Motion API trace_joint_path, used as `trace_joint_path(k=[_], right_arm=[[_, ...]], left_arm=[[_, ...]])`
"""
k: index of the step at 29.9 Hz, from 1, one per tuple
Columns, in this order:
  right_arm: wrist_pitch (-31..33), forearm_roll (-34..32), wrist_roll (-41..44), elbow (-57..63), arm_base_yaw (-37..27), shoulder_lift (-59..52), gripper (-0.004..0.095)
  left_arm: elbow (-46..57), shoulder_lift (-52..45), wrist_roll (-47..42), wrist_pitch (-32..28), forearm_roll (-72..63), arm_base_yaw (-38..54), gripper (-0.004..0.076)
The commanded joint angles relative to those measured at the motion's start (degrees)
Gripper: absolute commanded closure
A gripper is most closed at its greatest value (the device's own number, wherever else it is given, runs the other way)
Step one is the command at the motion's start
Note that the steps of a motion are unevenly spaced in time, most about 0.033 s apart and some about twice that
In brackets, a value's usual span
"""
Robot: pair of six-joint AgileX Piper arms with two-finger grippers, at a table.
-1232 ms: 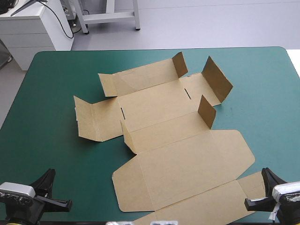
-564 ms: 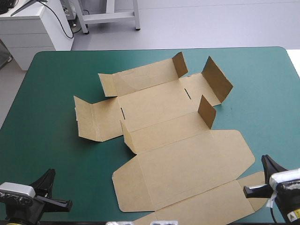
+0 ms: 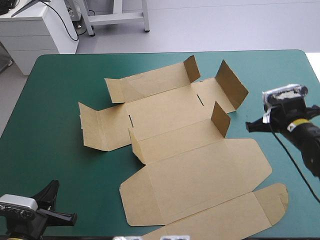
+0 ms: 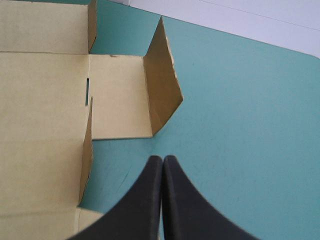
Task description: Fold the box
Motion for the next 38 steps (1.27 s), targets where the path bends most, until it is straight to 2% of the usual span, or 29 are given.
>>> trace_joint_path(k=[1, 7, 15, 17, 19, 25, 27, 33, 38], right_arm=[[-3.0, 0.0, -0.8, -9.1, -0.4, 7.2, 0.0929], [8.6, 0.1, -3.6, -25.7, -0.4, 23.7, 0.0929], [17.8, -0.1, -3.6, -45.7, -0.4, 41.9, 0.0913], [19.6, -0.1, -3.6, -49.3, -0.4, 45.0, 0.0873], [20.4, -0.1, -3.6, -52.2, -0.4, 47.5, 0.0790], [20.6, -4.1, -3.3, -54.8, -0.4, 51.6, 0.0446], [21.0, -6.3, -3.2, -54.8, -0.4, 52.7, 0.0372], [22.1, -6.6, -3.2, -54.8, -0.4, 56.3, 0.0345], [22.3, -3.6, -6.0, -54.8, -0.4, 58.2, 0.0347]], left_arm=[[-1.2, -0.4, -0.6, -4.3, -1.0, -0.1, 0.0731], [-1.2, -0.4, -0.6, -4.3, -1.0, -0.1, 0.0731], [-1.2, -0.4, -0.6, -4.3, -1.0, -0.1, 0.0731], [-1.2, -0.4, -0.6, -4.3, -1.0, -0.1, 0.0731], [-1.2, -0.4, -0.6, -4.3, -1.0, -0.1, 0.0731], [-1.2, -0.4, -0.6, -4.3, -1.0, -0.1, 0.0731], [-1.2, -0.4, -0.6, -4.3, -1.0, -0.1, 0.0731], [-1.2, -0.4, -0.6, -4.3, -1.0, -0.1, 0.0731], [-1.2, -0.4, -0.6, -4.3, -1.0, -0.1, 0.0731]])
